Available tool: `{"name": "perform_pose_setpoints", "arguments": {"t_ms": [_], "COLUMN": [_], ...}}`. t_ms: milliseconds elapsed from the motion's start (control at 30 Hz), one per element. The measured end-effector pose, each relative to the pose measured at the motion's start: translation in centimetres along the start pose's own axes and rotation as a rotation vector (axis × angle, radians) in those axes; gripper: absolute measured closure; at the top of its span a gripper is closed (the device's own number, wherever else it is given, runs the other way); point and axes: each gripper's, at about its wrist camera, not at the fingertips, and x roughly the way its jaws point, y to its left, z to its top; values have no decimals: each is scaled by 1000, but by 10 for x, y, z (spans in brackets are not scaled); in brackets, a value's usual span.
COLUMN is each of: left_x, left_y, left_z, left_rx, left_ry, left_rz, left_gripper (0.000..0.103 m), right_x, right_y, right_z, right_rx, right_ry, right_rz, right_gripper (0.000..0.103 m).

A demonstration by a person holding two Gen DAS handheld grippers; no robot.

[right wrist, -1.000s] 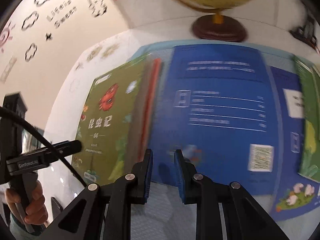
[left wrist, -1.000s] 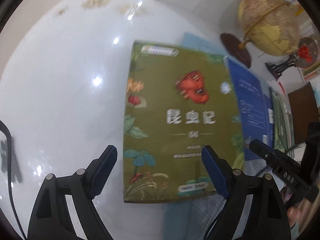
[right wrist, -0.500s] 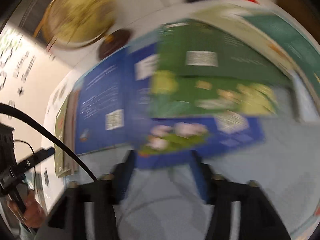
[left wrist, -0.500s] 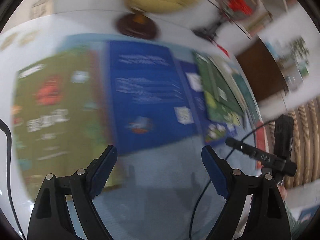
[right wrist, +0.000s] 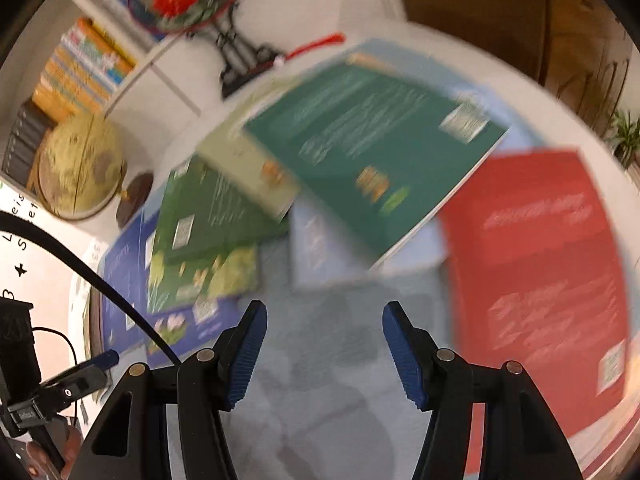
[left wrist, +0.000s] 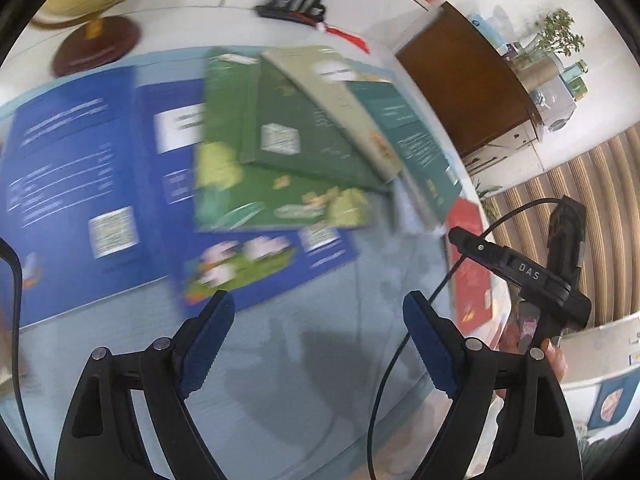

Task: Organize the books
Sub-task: 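Grasp the teal book edge with the left gripper and lift it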

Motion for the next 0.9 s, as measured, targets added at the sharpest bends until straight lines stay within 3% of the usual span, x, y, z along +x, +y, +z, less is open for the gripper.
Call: {"name": "perform_pose_setpoints", "arguments": {"t_ms": [200, 400, 467, 500, 667, 900], "left_x": [43, 87, 104, 109, 135, 146], "left_y": [-54, -88, -92, -93, -97, -101], "left_z": [37, 70, 79, 82, 93, 93], "left_rx": [-69, -91, -107, -115, -154, -157], "left_ry": [-49, -99, -98, -98, -84, -75], "left_rz": [-19, 65, 93, 99, 116, 117], "left_gripper": [23, 23, 23, 23, 23, 23], "right_x": [0, 31, 44, 51, 73, 80], "right_y": [-43, -66, -70, -72, -82, -68], "right_z": [67, 129, 143, 150, 173, 178], "right_rx": [-51, -134, -152, -161, -191, -254], "right_ry": [-3, 35, 50, 62, 71, 105], "right_rz": [28, 52, 42, 46, 35, 104], "right_gripper": [45, 45, 60, 61, 62, 61]}}
